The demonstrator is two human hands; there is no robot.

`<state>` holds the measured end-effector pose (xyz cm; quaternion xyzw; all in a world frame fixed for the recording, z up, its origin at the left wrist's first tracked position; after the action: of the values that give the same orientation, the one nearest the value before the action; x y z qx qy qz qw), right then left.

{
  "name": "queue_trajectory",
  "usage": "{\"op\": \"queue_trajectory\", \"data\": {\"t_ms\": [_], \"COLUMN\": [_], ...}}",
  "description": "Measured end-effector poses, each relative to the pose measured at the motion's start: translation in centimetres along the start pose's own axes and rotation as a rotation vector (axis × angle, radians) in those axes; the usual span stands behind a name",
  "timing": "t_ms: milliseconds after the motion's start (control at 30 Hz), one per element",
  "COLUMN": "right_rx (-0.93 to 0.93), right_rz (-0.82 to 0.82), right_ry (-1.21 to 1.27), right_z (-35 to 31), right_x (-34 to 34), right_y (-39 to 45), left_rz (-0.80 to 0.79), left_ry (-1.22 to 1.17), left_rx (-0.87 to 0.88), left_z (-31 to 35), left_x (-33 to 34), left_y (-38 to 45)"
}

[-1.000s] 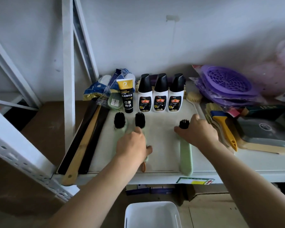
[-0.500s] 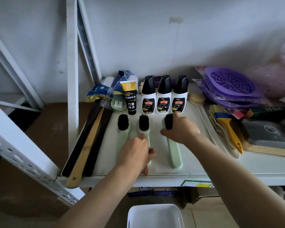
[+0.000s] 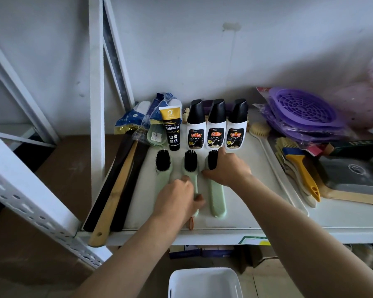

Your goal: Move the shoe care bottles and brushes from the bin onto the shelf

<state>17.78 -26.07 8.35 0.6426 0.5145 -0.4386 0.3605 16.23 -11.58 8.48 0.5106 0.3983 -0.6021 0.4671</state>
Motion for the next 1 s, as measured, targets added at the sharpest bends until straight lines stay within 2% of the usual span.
{"op": "queue_trajectory", "data": {"t_ms": [733, 900, 1000], "right_rx": [-0.014, -0.144, -0.349], "right_rz": [0.035, -0.046, -0.032], "right_ry": [-0.010, -0.072, 0.013], "right_z": [0.1, -0.8, -2.5], "right_x": [-2.5, -4.4, -8.3], "right_y": [-1.9, -3.9, -6.8], "left_rz": [0.005, 0.049, 0.039], "left_ry": [0.098, 0.057, -0.060], "left_rx": [-0.025, -0.011, 0.023], "left_z": [-0.3, -0.9, -2.1], "left_x": [-1.9, -3.7, -5.3], "left_y": [0.2, -0.8, -1.2]}}
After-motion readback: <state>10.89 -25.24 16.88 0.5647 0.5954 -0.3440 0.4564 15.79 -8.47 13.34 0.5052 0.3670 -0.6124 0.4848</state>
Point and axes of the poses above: each hand's wrist, its own y-axis towards the middle knuckle, its own x-axis out of the palm, z = x × y, the point moved 7 cm from there along y, towards the middle knuckle, and after that the axes turned 13 degrees about -x, right-handed, at the moved point
